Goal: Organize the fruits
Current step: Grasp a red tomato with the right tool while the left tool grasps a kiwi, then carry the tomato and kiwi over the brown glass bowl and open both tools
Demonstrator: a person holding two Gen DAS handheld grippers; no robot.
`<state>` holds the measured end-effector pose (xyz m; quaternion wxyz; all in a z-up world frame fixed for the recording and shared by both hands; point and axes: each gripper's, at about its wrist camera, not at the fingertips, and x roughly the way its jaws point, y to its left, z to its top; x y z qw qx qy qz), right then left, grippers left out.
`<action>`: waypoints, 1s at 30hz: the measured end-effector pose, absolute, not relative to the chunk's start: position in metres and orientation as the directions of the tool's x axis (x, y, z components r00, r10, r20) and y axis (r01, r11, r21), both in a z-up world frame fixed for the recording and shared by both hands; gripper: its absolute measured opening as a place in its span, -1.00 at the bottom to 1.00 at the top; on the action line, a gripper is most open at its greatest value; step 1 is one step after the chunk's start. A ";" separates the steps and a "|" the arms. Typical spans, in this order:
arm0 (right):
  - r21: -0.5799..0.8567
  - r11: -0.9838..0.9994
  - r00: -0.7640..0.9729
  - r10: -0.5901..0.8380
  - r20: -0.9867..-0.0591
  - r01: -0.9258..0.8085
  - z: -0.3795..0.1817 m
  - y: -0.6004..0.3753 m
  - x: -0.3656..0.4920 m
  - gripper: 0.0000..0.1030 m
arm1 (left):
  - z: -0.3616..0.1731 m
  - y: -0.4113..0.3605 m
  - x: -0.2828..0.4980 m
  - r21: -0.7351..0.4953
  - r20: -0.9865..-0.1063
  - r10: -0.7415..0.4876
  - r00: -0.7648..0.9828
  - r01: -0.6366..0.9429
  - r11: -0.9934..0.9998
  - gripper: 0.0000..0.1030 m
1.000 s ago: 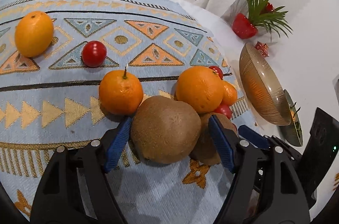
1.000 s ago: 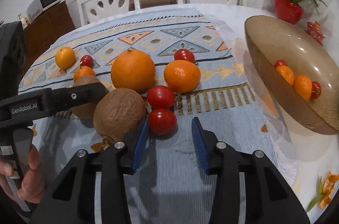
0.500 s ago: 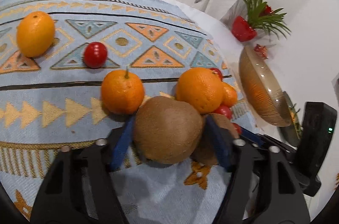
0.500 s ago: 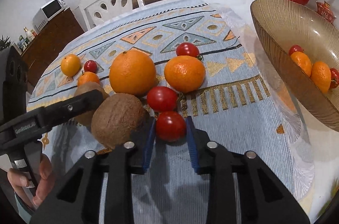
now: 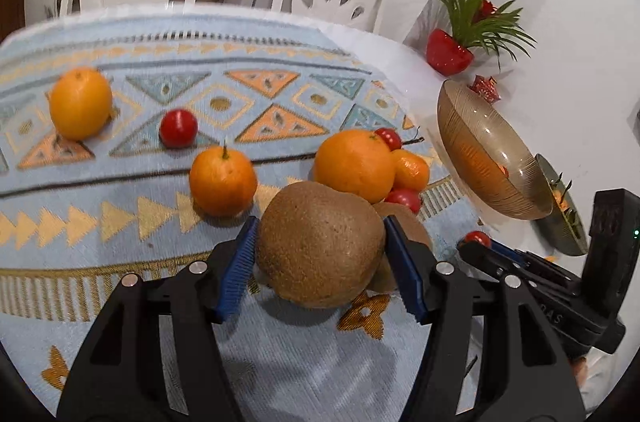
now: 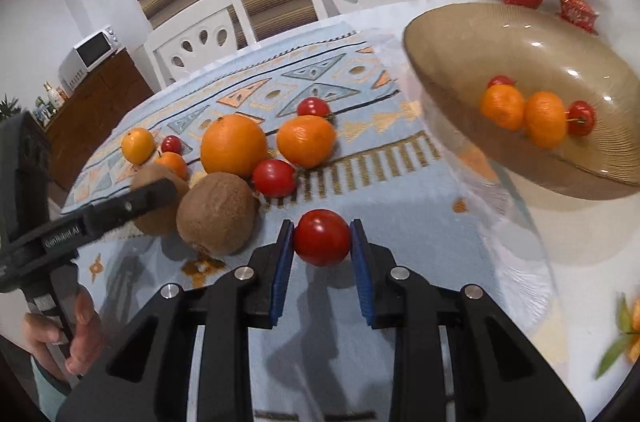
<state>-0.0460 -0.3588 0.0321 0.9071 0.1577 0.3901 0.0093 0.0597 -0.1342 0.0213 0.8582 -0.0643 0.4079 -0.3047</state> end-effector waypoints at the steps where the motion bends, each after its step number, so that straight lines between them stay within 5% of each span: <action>1: 0.292 0.950 0.698 0.136 -0.703 0.109 0.032 -0.360 -0.049 -0.46 | 0.024 -0.135 0.057 -0.349 -0.653 -0.576 0.492 0.479 0.805 0.21; 13: 0.296 0.947 0.730 0.115 -0.674 0.124 0.044 -0.372 -0.083 -0.46 | 0.046 -0.144 0.033 -0.350 -0.553 -0.653 0.519 0.566 0.746 0.21; 25: 0.262 0.945 0.854 -0.033 -0.519 0.196 0.132 -0.422 -0.136 -0.46 | 0.136 -0.216 -0.014 -0.184 -0.498 -0.678 0.541 0.697 0.692 0.21; 30: 0.326 0.901 0.869 -0.101 -0.484 0.286 0.157 -0.468 -0.149 -0.46 | 0.157 -0.258 -0.010 -0.228 -0.474 -0.733 0.488 0.736 0.637 0.21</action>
